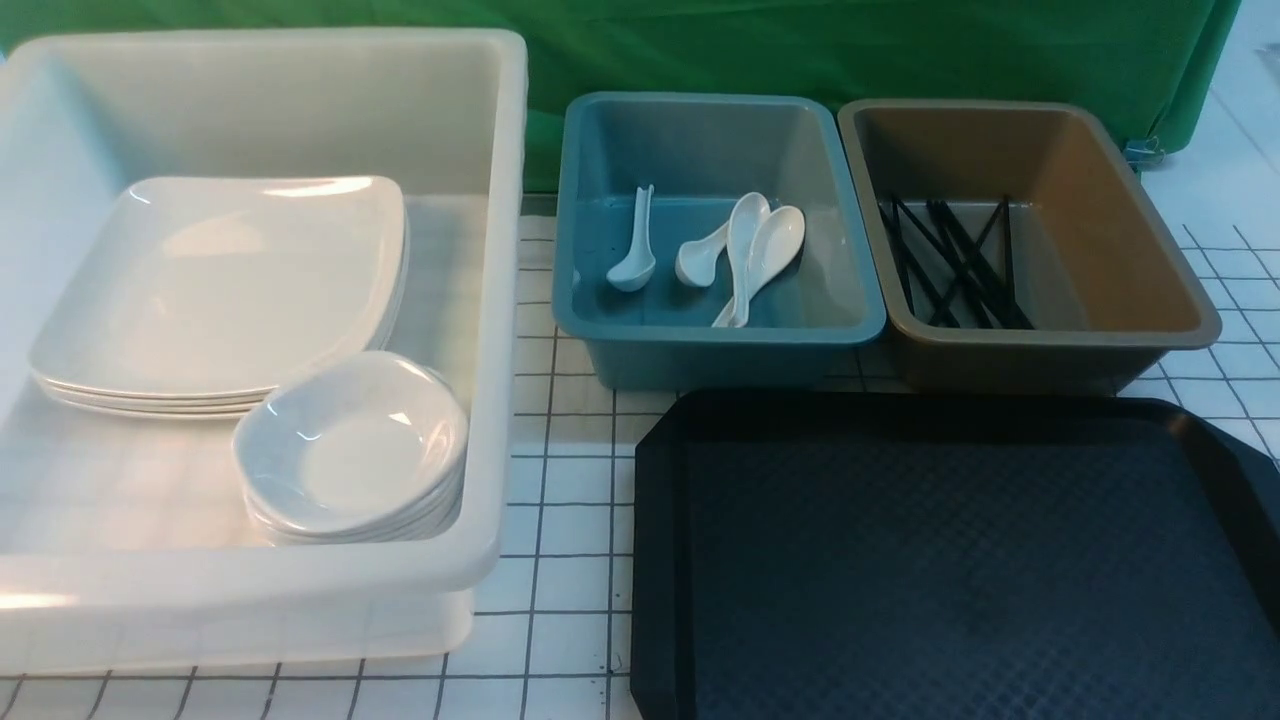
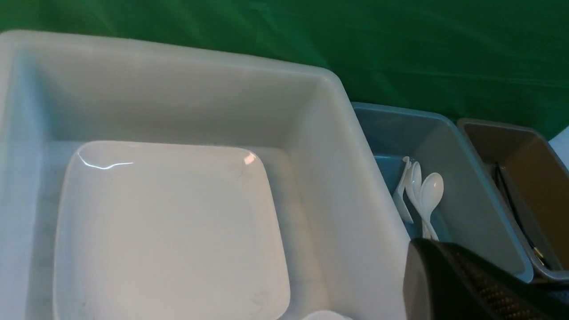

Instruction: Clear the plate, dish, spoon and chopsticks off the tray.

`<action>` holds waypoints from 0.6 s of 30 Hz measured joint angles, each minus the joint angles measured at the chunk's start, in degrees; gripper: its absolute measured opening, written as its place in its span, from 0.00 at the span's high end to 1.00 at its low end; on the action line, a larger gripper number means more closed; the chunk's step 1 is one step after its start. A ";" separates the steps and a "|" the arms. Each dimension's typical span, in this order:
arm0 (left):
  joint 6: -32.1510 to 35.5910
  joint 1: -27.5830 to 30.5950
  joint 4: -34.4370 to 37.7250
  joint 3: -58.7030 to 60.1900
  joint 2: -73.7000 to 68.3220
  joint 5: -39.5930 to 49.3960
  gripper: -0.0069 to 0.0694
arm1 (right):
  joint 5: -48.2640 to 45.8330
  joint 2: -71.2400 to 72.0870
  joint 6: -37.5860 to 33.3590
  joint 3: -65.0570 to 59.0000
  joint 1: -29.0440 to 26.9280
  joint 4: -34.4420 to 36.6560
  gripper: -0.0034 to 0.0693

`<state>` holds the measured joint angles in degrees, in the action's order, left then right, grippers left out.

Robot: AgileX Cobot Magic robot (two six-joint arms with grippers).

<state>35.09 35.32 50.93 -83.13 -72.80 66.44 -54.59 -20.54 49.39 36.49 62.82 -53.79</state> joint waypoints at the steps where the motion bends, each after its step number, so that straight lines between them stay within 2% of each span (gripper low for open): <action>1: 0.00 0.00 0.00 0.00 0.07 0.36 0.93 | 3.05 0.06 3.82 -2.42 0.00 -3.12 0.95; 6: 0.00 0.00 -0.31 0.00 0.07 0.60 0.92 | 12.32 0.06 8.51 -6.84 0.00 -7.04 0.95; 9: 0.00 0.00 -0.31 0.00 0.07 0.60 0.92 | 20.60 0.06 4.67 -7.19 0.00 -6.49 0.95; 11: 0.00 0.00 -0.25 0.00 0.07 0.55 0.91 | 28.42 0.06 -6.98 -7.26 0.00 -0.71 0.95; 12: 0.00 0.00 -0.25 0.00 0.07 0.55 0.91 | 28.85 0.06 -8.10 -7.26 0.00 0.93 0.95; 13: 0.00 0.00 -0.25 0.00 0.07 0.55 0.91 | 30.67 0.06 -16.41 -7.26 0.00 7.98 0.95; 16: 0.00 0.00 -0.25 0.00 0.07 0.55 0.91 | 30.25 0.06 -35.35 -7.37 0.00 25.88 0.95; 18: 0.00 0.00 -0.25 0.00 0.07 0.55 0.91 | 29.59 0.06 -44.53 -7.50 0.00 39.10 0.95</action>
<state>35.09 35.32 50.68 -83.13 -72.72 66.99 -25.00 -20.48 4.87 28.99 62.82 -14.69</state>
